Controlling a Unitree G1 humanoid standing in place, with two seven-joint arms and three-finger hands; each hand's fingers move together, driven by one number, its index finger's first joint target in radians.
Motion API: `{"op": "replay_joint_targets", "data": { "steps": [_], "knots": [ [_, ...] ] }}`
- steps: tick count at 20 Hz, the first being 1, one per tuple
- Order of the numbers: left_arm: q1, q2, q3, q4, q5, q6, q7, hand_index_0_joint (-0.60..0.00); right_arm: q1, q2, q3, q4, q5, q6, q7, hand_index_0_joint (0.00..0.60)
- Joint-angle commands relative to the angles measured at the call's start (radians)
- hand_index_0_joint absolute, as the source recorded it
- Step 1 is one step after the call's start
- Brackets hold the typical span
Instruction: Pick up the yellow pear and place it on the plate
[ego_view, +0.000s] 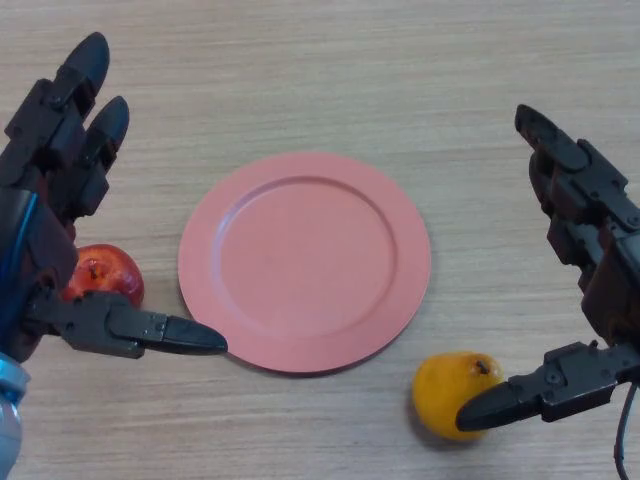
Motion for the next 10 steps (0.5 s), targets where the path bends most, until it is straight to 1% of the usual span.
{"op": "replay_joint_targets", "data": {
  "steps": [1,4,7,8,10],
  "knots": [
    [-0.010,0.010,0.038,-0.033,0.038,-0.147,-0.018,0.000,-0.011,-0.006,-0.036,-0.050,0.026,-0.138,-0.031,0.000],
    [-0.006,0.013,0.054,-0.032,0.029,-0.148,-0.032,0.000,-0.014,-0.009,-0.034,-0.036,0.025,-0.148,-0.033,0.000],
    [-0.002,0.009,0.046,-0.023,0.029,-0.177,-0.031,0.000,-0.012,-0.009,-0.028,-0.014,0.011,-0.165,-0.028,0.000],
    [0.000,0.008,0.043,-0.019,0.035,-0.190,-0.032,0.000,-0.015,-0.010,-0.030,-0.002,0.005,-0.180,-0.029,0.000],
    [0.006,0.005,0.038,-0.014,0.043,-0.211,-0.031,0.000,0.006,-0.007,-0.020,0.062,-0.024,-0.269,-0.023,0.000]
  ]
}}
